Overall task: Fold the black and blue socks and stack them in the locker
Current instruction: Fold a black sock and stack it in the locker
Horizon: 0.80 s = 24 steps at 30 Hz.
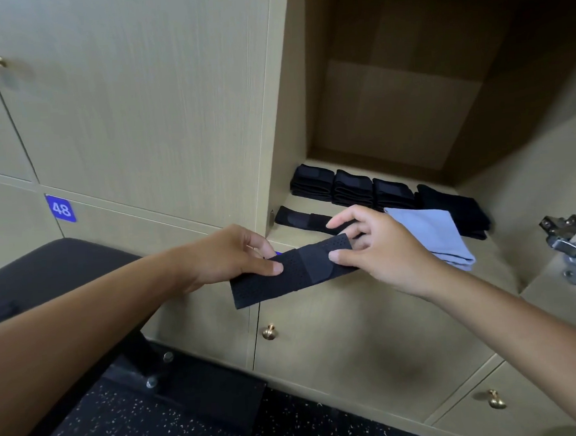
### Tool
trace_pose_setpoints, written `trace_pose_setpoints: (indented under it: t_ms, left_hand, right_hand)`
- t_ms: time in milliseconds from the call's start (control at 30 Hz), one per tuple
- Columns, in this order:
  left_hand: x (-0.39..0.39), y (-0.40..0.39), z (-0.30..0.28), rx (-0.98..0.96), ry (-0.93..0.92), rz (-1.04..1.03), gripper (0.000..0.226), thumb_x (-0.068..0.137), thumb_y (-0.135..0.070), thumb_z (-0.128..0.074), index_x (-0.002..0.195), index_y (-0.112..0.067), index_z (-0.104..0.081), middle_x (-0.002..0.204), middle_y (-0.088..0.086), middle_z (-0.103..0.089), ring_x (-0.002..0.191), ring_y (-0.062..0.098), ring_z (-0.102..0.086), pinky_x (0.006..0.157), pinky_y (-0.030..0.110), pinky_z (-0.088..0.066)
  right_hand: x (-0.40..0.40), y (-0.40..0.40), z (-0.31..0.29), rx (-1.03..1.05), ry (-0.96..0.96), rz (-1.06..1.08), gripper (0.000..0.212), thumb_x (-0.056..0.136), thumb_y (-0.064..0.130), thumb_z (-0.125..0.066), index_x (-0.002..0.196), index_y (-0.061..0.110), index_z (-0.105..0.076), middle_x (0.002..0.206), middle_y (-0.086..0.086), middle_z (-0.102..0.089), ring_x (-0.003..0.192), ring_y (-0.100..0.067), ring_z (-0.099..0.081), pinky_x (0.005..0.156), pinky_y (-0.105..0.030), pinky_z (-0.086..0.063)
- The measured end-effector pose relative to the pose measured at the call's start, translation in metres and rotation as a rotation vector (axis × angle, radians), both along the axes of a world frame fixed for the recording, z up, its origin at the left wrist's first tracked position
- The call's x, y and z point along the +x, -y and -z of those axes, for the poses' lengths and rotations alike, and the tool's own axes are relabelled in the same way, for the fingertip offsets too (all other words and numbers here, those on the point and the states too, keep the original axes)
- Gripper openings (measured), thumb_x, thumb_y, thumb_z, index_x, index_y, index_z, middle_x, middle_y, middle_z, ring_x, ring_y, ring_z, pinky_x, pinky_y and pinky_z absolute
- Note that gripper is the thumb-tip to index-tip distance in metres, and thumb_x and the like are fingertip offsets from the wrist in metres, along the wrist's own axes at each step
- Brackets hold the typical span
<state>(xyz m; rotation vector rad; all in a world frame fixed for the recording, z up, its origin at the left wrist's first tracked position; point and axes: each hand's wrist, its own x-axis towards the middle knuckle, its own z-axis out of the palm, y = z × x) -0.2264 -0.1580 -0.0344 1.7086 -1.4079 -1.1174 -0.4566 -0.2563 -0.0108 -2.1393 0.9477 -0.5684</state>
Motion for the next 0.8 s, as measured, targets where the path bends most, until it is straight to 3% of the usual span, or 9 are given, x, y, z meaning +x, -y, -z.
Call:
trace_pose_setpoints:
  t_ms: [200, 400, 567, 700, 800]
  left_hand:
    - [0.002, -0.001, -0.004, -0.036, 0.022, 0.054, 0.009, 0.091, -0.023, -0.076, 0.091, -0.013, -0.075, 0.084, 0.012, -0.076, 0.072, 0.015, -0.068, 0.072, 0.024, -0.048]
    - [0.001, -0.001, -0.001, -0.041, 0.003, 0.096, 0.011, 0.090, -0.024, -0.077, 0.093, -0.013, -0.074, 0.095, 0.020, -0.076, 0.078, 0.019, -0.067, 0.079, 0.029, -0.047]
    - [0.001, 0.000, -0.003, -0.034, -0.063, 0.065, 0.010, 0.091, -0.023, -0.075, 0.091, -0.012, -0.074, 0.081, 0.006, -0.075, 0.068, 0.012, -0.064, 0.062, 0.018, -0.046]
    - [0.004, 0.004, 0.001, -0.062, -0.082, -0.040, 0.023, 0.091, -0.033, -0.075, 0.095, -0.010, -0.075, 0.079, 0.003, -0.072, 0.068, 0.013, -0.063, 0.063, 0.023, -0.047]
    - [0.010, 0.005, 0.003, -0.105, -0.085, -0.095, 0.036, 0.095, -0.042, -0.068, 0.095, -0.007, -0.071, 0.077, 0.005, -0.070, 0.066, 0.015, -0.062, 0.064, 0.025, -0.047]
  right_hand:
    - [0.004, -0.012, -0.003, -0.303, -0.287, -0.229, 0.038, 0.076, 0.036, -0.085, 0.101, 0.037, -0.057, 0.108, 0.019, -0.061, 0.106, 0.000, -0.055, 0.088, -0.029, -0.048]
    - [0.013, -0.025, -0.001, -0.446, -0.429, -0.296, 0.044, 0.076, 0.045, -0.084, 0.101, 0.035, -0.049, 0.100, 0.020, -0.050, 0.099, -0.001, -0.044, 0.079, -0.026, -0.044]
    - [0.018, -0.028, -0.001, -0.559, -0.461, -0.290, 0.042, 0.081, 0.050, -0.077, 0.103, 0.036, -0.045, 0.098, 0.022, -0.046, 0.099, 0.005, -0.042, 0.062, -0.017, -0.033]
    - [0.019, -0.024, 0.001, -0.623, -0.500, -0.284, 0.031, 0.087, 0.051, -0.071, 0.102, 0.035, -0.049, 0.101, 0.016, -0.050, 0.087, -0.005, -0.044, 0.061, -0.016, -0.033]
    - [0.019, -0.013, -0.001, -0.618, -0.508, -0.241, 0.028, 0.087, 0.050, -0.071, 0.100, 0.034, -0.052, 0.103, 0.016, -0.053, 0.090, -0.006, -0.048, 0.066, -0.022, -0.040]
